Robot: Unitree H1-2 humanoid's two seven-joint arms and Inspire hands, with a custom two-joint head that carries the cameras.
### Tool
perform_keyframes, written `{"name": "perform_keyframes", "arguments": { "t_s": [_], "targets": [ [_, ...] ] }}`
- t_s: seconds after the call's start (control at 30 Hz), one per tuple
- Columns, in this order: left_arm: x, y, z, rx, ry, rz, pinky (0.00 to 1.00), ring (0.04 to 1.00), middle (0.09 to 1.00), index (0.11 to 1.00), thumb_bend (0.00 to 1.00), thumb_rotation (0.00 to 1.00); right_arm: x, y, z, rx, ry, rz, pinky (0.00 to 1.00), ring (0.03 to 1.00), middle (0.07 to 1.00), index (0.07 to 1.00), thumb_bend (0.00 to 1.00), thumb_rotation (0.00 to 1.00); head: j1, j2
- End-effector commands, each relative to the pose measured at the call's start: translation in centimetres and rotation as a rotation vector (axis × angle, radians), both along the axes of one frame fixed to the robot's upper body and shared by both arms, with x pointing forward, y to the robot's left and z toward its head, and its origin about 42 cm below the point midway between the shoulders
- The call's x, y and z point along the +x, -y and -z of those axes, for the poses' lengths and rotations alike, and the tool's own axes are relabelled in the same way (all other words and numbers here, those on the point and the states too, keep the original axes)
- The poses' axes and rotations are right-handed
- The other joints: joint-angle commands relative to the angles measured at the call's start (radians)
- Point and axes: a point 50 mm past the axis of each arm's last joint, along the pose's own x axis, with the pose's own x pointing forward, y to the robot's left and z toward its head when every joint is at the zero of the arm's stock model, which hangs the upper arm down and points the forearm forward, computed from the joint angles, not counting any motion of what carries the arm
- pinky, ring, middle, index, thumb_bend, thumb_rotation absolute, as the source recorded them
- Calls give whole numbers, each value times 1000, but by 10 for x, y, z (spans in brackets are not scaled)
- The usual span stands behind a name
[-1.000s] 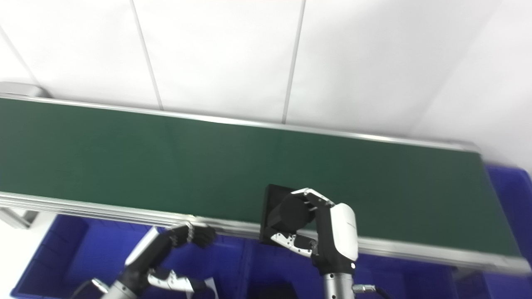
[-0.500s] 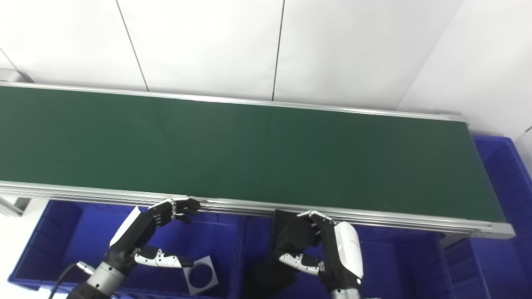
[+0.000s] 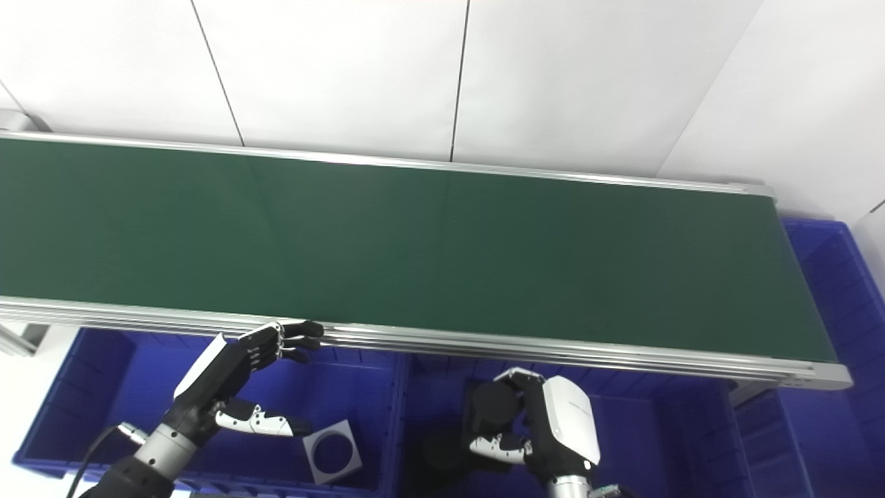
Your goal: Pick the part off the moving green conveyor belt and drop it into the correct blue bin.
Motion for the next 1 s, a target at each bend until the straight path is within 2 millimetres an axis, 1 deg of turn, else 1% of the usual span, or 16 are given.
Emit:
{"name": "perform_keyframes", "arguments": {
  "t_s": [0.0, 0.03, 0.07, 0.1, 0.13, 0.17, 0.2, 0.23, 0.27, 0.33, 0.43, 0.53, 0.63, 0.7, 0.8, 0.97],
  "targets": [
    [5, -1, -8, -4, 43, 11, 672, 738, 787, 750, 858, 113, 6, -2, -12, -38, 14, 5, 484, 589, 540, 470, 514, 0, 0, 1],
    [5, -1, -8, -3, 42, 12, 671, 738, 787, 750, 858, 115, 6, -3, -12, -42, 5, 5, 494, 612, 626, 483, 512, 66, 0, 1],
    [4, -1, -9, -3, 42, 12, 671, 739, 788, 750, 859, 116, 6, -3, -13, -46, -5, 4, 499, 624, 671, 489, 512, 100, 0, 2],
    [4, -1, -9, -4, 42, 11, 668, 736, 786, 750, 864, 118, 5, -3, -14, -49, -11, 3, 564, 687, 726, 618, 621, 180, 0, 2],
    [4, -1, -9, -4, 42, 12, 666, 736, 786, 750, 866, 119, 4, -3, -15, -50, -17, -1, 586, 709, 745, 662, 658, 207, 0, 2],
    [4, -1, -9, -5, 42, 13, 668, 737, 786, 752, 868, 129, 4, -3, -15, -51, -22, -5, 640, 750, 769, 702, 708, 281, 0, 2],
    [3, -1, -10, 2, 41, 16, 669, 738, 787, 753, 870, 134, 2, -3, -17, -53, -21, -12, 668, 771, 781, 723, 734, 320, 0, 4],
    [3, -1, -10, 7, 40, 18, 671, 742, 790, 756, 871, 141, 1, -3, -18, -54, -19, -18, 726, 812, 801, 750, 791, 403, 0, 4],
    [2, -1, -10, 10, 38, 19, 672, 745, 792, 758, 871, 141, -1, -3, -19, -43, -17, -23, 754, 836, 815, 767, 828, 449, 1, 3],
    [1, -1, -11, 6, 38, 20, 676, 750, 793, 759, 870, 139, -5, -4, -21, -9, 1, -33, 804, 894, 859, 812, 893, 500, 3, 2],
    [0, 0, -12, 11, 39, 19, 673, 746, 790, 753, 873, 144, -10, -6, -26, 37, 40, -48, 861, 948, 918, 858, 965, 535, 2, 1],
    [0, 0, -13, 17, 39, 22, 672, 745, 792, 756, 872, 158, -17, -9, -30, 70, 83, -60, 848, 945, 953, 913, 997, 597, 4, 0],
    [0, 0, -12, 16, 42, 23, 671, 744, 791, 756, 873, 159, -20, -12, -27, 140, 126, -64, 790, 913, 950, 954, 1000, 596, 6, -2],
    [0, 0, -11, 15, 46, 27, 672, 743, 791, 757, 872, 161, -20, -15, -23, 240, 156, -68, 746, 895, 950, 976, 1000, 575, 9, -3],
    [0, 0, -10, 24, 49, 31, 673, 742, 792, 762, 870, 176, -19, -16, -20, 348, 184, -77, 736, 878, 941, 977, 995, 544, 16, -11],
    [-1, 1, -8, -13, 22, 14, 677, 746, 800, 763, 883, 160, -21, -16, -16, 422, 205, -83, 741, 849, 911, 950, 1000, 568, 28, -21]
  ]
}}
